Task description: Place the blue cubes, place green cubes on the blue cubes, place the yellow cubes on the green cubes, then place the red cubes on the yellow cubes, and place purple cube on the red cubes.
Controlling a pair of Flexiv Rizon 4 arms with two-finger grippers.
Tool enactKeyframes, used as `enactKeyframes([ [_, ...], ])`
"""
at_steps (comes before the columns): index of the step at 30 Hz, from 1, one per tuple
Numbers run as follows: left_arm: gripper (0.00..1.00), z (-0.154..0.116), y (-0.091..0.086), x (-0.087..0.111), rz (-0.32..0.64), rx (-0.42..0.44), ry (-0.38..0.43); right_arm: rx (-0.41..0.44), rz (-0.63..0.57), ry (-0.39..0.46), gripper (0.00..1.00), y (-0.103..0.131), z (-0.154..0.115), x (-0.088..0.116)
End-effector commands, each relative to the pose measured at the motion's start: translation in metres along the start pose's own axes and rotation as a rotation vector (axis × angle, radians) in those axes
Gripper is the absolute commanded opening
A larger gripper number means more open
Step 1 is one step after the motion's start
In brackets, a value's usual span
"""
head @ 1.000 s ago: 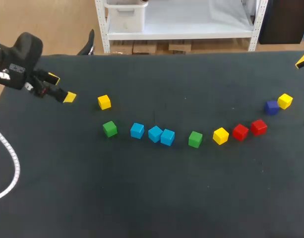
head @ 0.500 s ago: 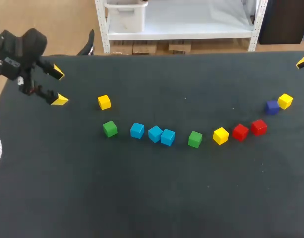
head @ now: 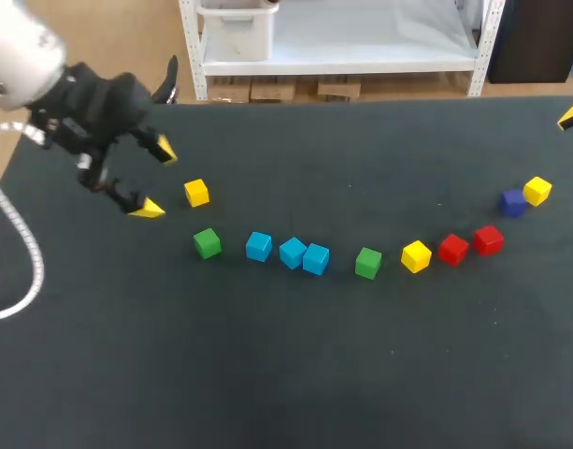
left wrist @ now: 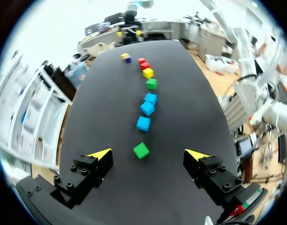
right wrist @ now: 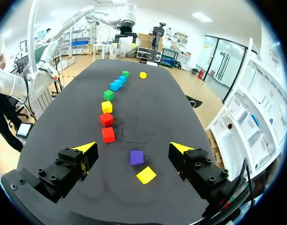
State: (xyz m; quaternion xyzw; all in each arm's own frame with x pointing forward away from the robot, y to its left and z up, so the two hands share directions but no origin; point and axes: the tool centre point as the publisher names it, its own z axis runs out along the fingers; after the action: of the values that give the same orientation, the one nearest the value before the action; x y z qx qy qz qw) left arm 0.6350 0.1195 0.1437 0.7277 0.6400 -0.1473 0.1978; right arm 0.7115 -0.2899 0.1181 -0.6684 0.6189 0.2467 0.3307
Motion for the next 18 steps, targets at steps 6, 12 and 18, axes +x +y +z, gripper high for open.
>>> enactKeyframes([
  [6,1.0,0.031,0.003,-0.04,0.266,0.155,0.121,0.005,-0.001,0.001,1.0,0.002,0.0,-0.001],
  [12,1.0,0.054,-0.004,-0.061,0.415,0.227,0.184,0.005,-0.001,0.001,1.0,0.002,0.0,-0.001],
  [18,1.0,0.077,-0.003,-0.073,0.475,0.265,0.224,0.005,-0.001,0.001,1.0,0.002,0.0,-0.001],
])
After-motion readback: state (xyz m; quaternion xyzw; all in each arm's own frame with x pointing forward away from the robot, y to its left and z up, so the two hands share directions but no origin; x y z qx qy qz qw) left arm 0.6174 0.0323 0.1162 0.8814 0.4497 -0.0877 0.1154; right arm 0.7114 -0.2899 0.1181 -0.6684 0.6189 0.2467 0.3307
